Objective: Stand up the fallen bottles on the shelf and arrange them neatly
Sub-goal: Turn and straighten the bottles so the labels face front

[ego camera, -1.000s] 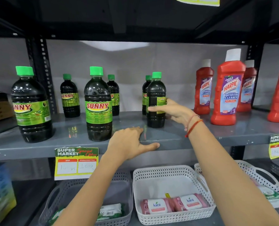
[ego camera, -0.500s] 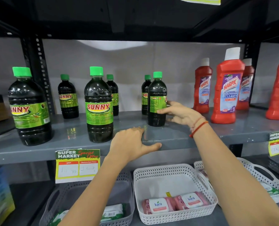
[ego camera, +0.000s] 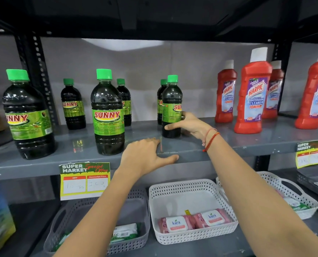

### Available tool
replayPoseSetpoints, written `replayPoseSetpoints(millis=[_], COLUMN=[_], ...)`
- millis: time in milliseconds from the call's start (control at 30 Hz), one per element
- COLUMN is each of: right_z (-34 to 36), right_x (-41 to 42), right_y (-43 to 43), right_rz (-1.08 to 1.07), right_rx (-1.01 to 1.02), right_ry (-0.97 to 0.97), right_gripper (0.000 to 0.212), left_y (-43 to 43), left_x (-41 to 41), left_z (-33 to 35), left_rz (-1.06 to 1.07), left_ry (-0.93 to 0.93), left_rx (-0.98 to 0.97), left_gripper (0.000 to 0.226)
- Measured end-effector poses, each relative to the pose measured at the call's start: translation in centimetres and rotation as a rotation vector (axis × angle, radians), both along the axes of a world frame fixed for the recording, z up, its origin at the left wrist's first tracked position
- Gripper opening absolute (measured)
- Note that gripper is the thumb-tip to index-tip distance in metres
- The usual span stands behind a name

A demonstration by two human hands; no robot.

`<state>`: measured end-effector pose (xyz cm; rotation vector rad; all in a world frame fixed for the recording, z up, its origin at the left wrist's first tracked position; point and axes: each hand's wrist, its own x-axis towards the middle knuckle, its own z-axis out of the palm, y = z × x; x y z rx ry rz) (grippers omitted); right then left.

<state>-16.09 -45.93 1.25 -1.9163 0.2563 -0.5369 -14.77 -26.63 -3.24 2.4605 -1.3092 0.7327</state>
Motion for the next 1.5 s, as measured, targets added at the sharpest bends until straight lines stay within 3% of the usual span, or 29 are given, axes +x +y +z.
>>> replayPoseSetpoints(millis=[100, 200, 333, 467, 533, 600, 733, 867, 1000, 1167, 1500], right_z=[-0.5, -1.0, -1.1, -1.2, -1.6, -1.8, -2.3, -2.4, -1.9, -1.7, -2.3], right_x=[-0.5, -1.5, -3.7, -6.5, -7.5, -8.2, -8.9, -9.2, -9.8, -10.8, -10.0], right_y=[0.6, 1.2, 2.1, 3.0, 3.3, 3.8, 4.7, 5.0, 3.5, 2.0, 1.3], right_rz=[-0.128, -0.219, -0.232, -0.191, -0.186, -0.223, -0.286, -0.284, -0.106, 0.108, 0.135], right_rx=[-0.146, -0.215, -0.256, -0.259, -0.242, -0.237, -0.259, -0.263, -0.178, -0.035, -0.092], right_ry=[-0.015, -0.030, -0.046, -0.069, -0.084, -0.107, -0.147, -0.126, -0.043, -0.036, -0.106], right_gripper=[0.043, 0.045, 0.048, 0.031, 0.039, 0.059, 0.067, 0.066, 0.065, 0.044, 0.048], left_y=[0.0, 0.0, 0.1, 0.3, 0.4, 0.5, 0.7, 0.4, -0.8, -2.3, -2.6], left_x=[0.0, 0.1, 0.2, 0.1, 0.0, -0.2, -0.1, 0.2, -0.2, -1.2, -0.7], left_z=[-0.1, -0.1, -0.1, 0.2, 0.5, 0.8, 1.1, 1.0, 1.4, 2.5, 3.0], left_rz=[0.005, 0.013, 0.007, 0.017, 0.019, -0.003, -0.118, -0.151, -0.293, -0.522, -0.617], left_ry=[-0.013, -0.018, 0.009, 0.075, 0.111, 0.183, 0.360, 0.399, 0.545, 0.807, 1.012], left_rx=[0.004, 0.011, 0.043, 0.142, 0.181, 0.177, 0.002, -0.102, -0.279, -0.434, -0.479], left_gripper=[0.065, 0.066, 0.070, 0.084, 0.093, 0.096, 0.082, 0.064, 0.053, 0.036, 0.034])
